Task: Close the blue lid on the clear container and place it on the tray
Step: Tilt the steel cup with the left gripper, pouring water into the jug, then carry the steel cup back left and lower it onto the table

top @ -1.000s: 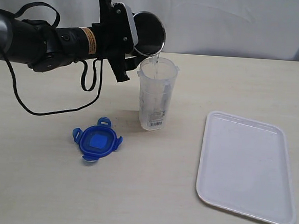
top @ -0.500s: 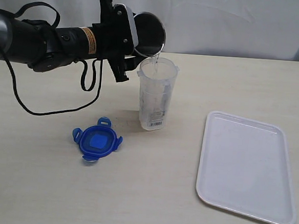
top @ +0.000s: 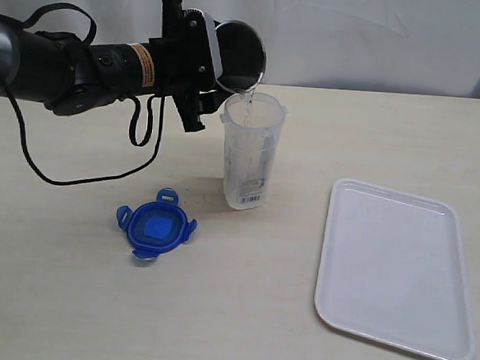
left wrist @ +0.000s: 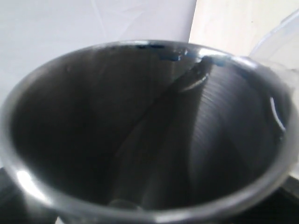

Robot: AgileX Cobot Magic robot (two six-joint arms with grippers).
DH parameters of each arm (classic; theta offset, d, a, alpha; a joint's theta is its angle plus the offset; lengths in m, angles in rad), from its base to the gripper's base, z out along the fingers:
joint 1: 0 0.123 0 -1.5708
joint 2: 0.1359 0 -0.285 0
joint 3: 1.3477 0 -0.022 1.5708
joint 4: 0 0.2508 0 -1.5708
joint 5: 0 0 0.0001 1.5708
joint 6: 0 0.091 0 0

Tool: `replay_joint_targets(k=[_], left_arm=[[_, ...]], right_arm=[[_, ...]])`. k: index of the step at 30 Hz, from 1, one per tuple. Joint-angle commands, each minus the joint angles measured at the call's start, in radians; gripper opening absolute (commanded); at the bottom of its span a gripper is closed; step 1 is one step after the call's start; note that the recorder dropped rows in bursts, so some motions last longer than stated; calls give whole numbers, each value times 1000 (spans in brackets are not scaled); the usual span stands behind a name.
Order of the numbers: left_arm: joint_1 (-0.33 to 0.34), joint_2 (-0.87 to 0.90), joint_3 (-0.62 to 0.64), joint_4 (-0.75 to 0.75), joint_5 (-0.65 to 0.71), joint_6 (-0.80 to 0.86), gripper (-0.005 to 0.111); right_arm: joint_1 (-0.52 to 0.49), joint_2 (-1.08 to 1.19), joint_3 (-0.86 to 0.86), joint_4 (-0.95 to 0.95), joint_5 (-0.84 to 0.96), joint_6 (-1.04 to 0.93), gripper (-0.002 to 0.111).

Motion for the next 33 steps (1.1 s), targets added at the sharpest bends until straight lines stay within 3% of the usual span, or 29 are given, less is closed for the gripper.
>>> replay_joint_targets(k=[1, 12, 20, 24, 33], left_arm=[[-1, -21, -18, -16, -38, -34, 0], [1, -21, -18, -26, 65, -391, 0], [14, -21, -18, -322, 67, -424, 0], [57, -21, -18, -409, 67, -501, 0], [197, 15, -18, -407, 58, -691, 0]], right_arm=[[2, -3, 3, 3, 1, 3, 4], [2, -3, 3, 3, 1, 3, 4], [2, -3, 3, 3, 1, 3, 4], [2, -3, 3, 3, 1, 3, 4], [2, -3, 3, 3, 1, 3, 4]])
